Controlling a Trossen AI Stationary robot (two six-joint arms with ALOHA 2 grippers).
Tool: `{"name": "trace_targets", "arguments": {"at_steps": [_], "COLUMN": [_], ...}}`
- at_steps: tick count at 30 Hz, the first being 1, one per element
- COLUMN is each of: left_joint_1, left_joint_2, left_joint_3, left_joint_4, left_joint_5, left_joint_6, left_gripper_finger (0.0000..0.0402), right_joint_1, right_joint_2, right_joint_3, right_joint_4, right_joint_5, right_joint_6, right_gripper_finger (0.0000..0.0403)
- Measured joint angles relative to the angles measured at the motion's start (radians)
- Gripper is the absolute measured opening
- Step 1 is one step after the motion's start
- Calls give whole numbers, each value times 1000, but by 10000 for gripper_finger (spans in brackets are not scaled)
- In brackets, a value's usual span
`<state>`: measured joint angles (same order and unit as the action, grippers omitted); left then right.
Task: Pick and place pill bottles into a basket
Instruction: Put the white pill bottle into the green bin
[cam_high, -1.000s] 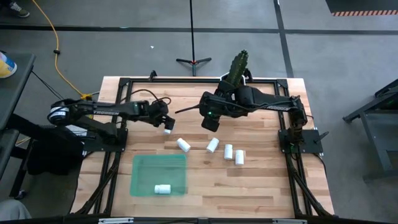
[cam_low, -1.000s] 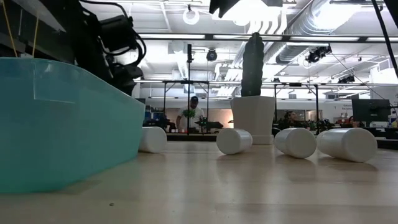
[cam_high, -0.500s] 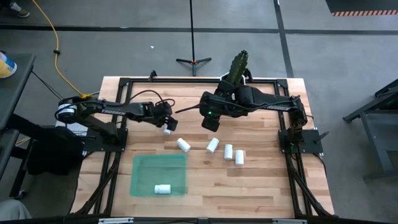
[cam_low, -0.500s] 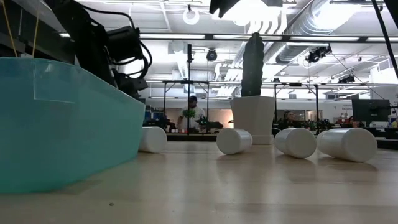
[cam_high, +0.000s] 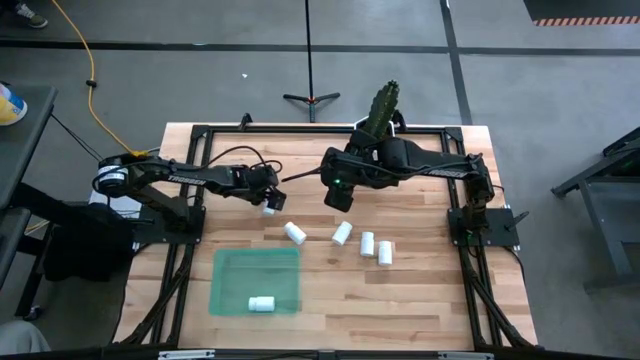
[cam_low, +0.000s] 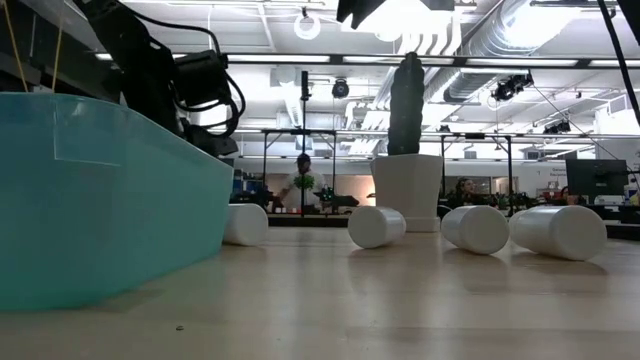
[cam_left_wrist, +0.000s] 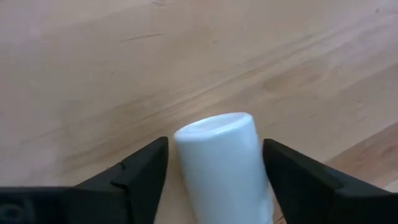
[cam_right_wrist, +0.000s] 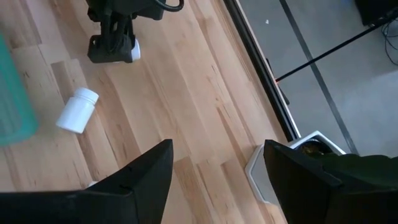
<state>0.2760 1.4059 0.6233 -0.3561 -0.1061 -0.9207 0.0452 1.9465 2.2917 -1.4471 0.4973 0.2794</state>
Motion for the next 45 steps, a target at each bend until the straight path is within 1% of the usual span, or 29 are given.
{"name": "trace_targets", "arguments": {"at_steps": [5, 7, 12, 16, 22, 25, 28, 32, 35, 37, 40, 42, 45], "left_joint_1": [0, 0, 0, 2, 71, 121, 176, 243, 274, 284, 281, 280, 280], "left_joint_2": [0, 0, -4, -36, -115, -172, -230, -293, -318, -321, -321, -321, -320], "left_joint_3": [0, 0, 0, 0, 4, 5, 6, 7, 7, 7, 7, 7, 7], "left_joint_4": [10, 16, 33, 123, 235, 318, 434, 631, 799, 921, 1073, 1122, 1142], "left_joint_5": [5, 14, 27, 45, 115, 165, 214, 275, 296, 298, 286, 283, 284], "left_joint_6": [0, 0, -1, -2, -19, -31, -79, -186, -281, -334, -374, -375, -383], "left_gripper_finger": [214, 196, 193, 193, 192, 192, 192, 192, 192, 192, 192, 192, 192], "right_joint_1": [0, 1, 1, 1, 1, 1, 1, 8, 18, 25, 35, 40, 44], "right_joint_2": [0, 0, 0, 0, 0, 0, 0, 0, 0, 0, 0, 0, 0], "right_joint_3": [0, 0, 0, 0, 0, 0, 0, 0, 0, 0, 0, 0, 0], "right_joint_4": [0, 0, 0, 0, -8, -13, -11, 10, 54, 101, 219, 319, 461], "right_joint_5": [0, 0, -9, -11, -55, -91, -131, -156, -167, -190, -226, -218, -188], "right_joint_6": [6, 7, 7, 7, 19, 35, 37, 32, -4, -52, -133, -181, -249], "right_gripper_finger": [241, 241, 241, 241, 241, 241, 241, 241, 241, 241, 241, 241, 241]}}
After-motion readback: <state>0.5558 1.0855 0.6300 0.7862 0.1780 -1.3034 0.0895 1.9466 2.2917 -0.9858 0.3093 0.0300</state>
